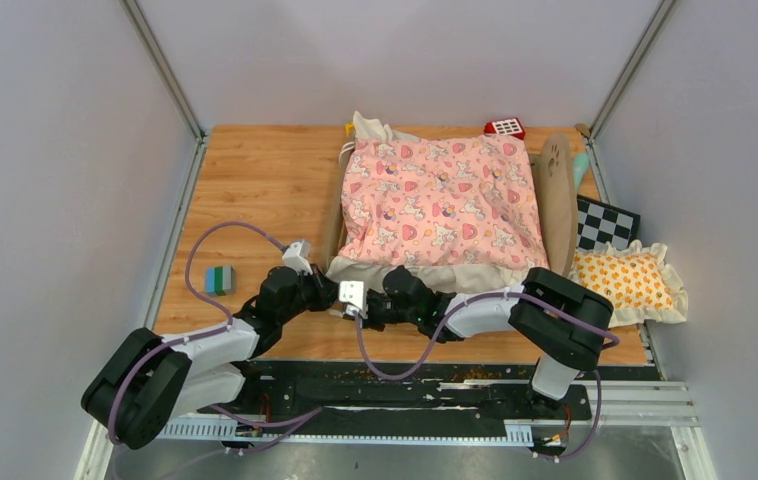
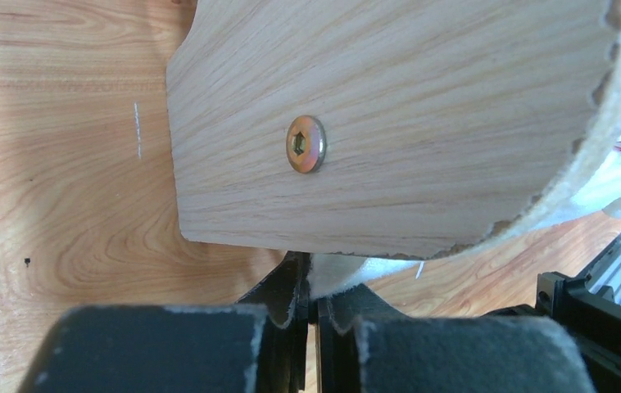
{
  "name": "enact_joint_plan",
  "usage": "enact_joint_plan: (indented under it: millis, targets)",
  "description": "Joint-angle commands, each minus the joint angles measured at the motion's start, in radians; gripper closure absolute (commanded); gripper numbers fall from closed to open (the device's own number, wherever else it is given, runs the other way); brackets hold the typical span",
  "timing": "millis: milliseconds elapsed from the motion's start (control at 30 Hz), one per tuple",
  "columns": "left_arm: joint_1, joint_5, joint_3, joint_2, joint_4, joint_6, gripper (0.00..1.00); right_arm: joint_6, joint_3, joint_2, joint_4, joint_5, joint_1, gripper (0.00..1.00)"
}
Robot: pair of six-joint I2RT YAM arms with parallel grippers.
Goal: Set up the pet bed
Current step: Tie the ropes to the bed frame.
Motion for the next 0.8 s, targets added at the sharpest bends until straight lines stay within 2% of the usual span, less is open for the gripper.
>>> enact_joint_plan:
  millis: [0,367,767]
  targets:
    - [-0.002,0.003,0.035,-0.03,0.01,0.035,0.96,0.209,-0.006,-0.02,0.1,0.117,0.0,1.0]
    - [-0.002,-0.005,0.041,-0.117,-0.071,0.054,0.96,0.437,0.018,-0.021,0.075,0.312,-0.004,1.0]
    - [-0.002,-0.006,0.043,-0.117,-0.092,0.071,0.96,0.512,0.023,-0.069,0.025,0.374,-0.004,1.0]
